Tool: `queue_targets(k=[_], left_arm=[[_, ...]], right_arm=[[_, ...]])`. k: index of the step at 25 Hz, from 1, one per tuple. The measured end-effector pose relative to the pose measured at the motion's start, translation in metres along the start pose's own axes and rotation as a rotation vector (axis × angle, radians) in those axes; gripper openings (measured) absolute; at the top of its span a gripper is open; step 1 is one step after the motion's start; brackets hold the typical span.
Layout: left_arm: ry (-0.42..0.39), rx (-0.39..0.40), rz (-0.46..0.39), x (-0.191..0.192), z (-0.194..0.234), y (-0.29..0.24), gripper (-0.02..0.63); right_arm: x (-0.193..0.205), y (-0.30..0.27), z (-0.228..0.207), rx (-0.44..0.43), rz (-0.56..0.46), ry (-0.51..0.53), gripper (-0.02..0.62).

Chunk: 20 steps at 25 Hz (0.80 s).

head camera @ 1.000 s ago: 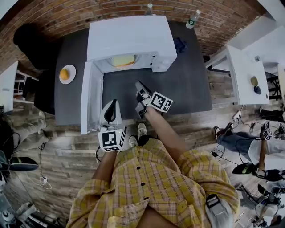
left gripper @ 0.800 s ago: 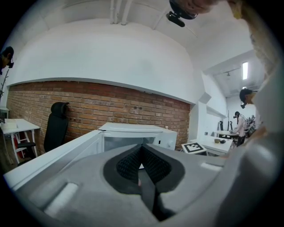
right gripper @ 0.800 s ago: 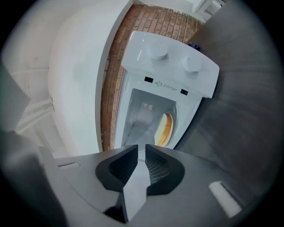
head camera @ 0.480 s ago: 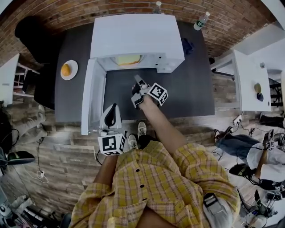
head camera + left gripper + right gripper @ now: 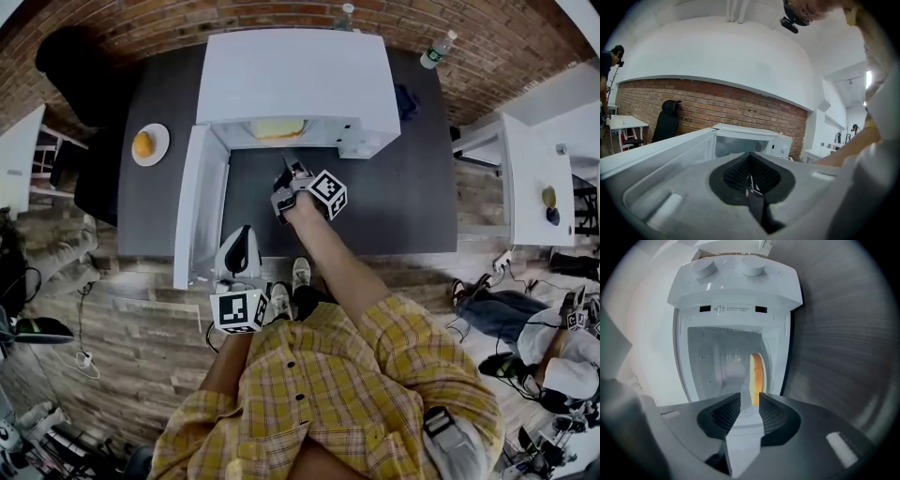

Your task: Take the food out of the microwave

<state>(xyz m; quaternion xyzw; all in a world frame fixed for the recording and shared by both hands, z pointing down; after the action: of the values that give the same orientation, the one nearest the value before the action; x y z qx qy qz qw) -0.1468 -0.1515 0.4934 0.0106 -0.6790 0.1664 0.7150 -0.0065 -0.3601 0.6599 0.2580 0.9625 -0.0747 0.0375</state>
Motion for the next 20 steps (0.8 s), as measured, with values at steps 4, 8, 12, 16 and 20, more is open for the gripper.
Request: queue_targets(k=[4, 8, 12, 16, 20], left_arm=[[0.004, -0.006, -0.002, 0.002, 0.003, -0.001, 0.002], [-0.002, -0.014, 0.001, 0.003, 0.004, -0.004, 0.0], [-0.009, -0.007, 0.007, 0.002, 0.003, -0.01, 0.002], [-0.011, 0.0, 0.017, 0.004, 0.001, -0.011, 0.0], [0.012, 0.001, 0.02, 0.004, 0.003, -0.013, 0.002]], right_arm=[[0.0, -0.009, -0.008, -0.001, -0.007, -0.004, 0.12], [-0.003, -0.018, -0.014, 0.003, -0.007, -0.013, 0.124], [-0.008, -0.026, -0.019, 0.015, -0.021, -0.021, 0.123], [-0.011, -0.03, -0.024, 0.023, -0.032, -0.032, 0.112], [-0.011, -0.039, -0.025, 0.039, -0.045, -0.048, 0.112]])
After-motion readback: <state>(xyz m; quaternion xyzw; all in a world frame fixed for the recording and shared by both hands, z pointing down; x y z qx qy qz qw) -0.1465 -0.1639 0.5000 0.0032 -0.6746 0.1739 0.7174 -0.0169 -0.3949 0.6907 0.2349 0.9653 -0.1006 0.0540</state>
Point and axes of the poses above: the fingertips, and each gripper's own axes: y backward along the fingers, z to its left, x out of its underside, the point moved 8 cm from there along y, backward along the fingers, and after that the axes turned 5 degrees about -y, right-handed, at the moved point
